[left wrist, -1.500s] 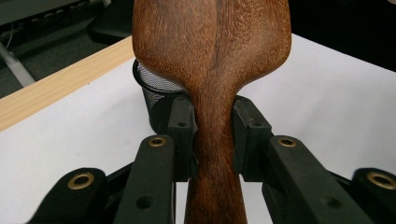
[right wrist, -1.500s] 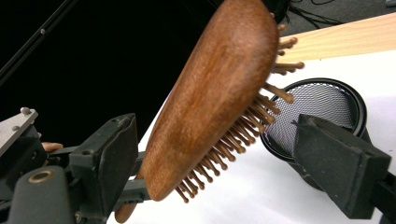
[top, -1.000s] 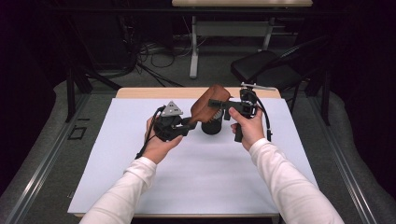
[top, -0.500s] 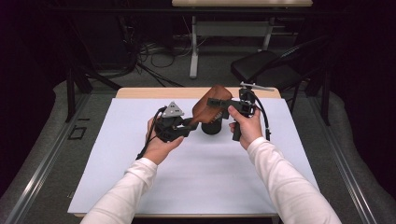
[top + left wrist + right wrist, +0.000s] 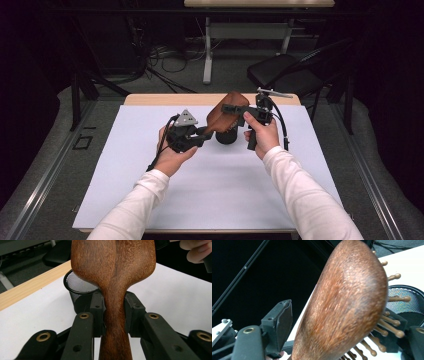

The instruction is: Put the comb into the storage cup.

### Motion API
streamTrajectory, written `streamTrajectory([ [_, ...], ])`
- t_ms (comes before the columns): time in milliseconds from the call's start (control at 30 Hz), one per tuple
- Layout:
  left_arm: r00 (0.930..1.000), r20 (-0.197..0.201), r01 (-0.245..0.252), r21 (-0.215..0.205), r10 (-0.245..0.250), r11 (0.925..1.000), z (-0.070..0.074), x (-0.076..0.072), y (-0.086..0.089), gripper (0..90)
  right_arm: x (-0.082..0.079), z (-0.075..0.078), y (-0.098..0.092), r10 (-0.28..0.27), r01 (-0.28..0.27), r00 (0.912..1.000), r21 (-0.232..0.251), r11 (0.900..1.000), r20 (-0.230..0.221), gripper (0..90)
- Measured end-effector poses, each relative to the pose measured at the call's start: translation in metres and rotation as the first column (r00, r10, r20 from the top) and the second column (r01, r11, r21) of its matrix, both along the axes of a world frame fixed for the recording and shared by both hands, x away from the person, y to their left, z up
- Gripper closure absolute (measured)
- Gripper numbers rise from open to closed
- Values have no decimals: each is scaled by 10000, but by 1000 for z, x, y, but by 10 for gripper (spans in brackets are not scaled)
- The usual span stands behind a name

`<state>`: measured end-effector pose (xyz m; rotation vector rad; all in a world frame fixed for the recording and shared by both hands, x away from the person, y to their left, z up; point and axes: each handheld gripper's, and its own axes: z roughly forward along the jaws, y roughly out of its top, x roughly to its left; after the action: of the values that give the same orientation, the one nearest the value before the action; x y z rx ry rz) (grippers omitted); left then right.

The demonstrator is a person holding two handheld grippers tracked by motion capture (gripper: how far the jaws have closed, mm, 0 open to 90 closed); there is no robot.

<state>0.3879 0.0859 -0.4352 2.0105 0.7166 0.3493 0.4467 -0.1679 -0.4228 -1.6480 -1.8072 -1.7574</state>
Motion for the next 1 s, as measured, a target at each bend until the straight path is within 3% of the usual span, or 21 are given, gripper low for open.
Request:
streamTrajectory([
  [1000, 9999, -102, 119, 25, -119, 9999, -4, 1, -2, 717, 6, -6, 2, -299, 312, 9991, 444, 9985, -288, 271],
])
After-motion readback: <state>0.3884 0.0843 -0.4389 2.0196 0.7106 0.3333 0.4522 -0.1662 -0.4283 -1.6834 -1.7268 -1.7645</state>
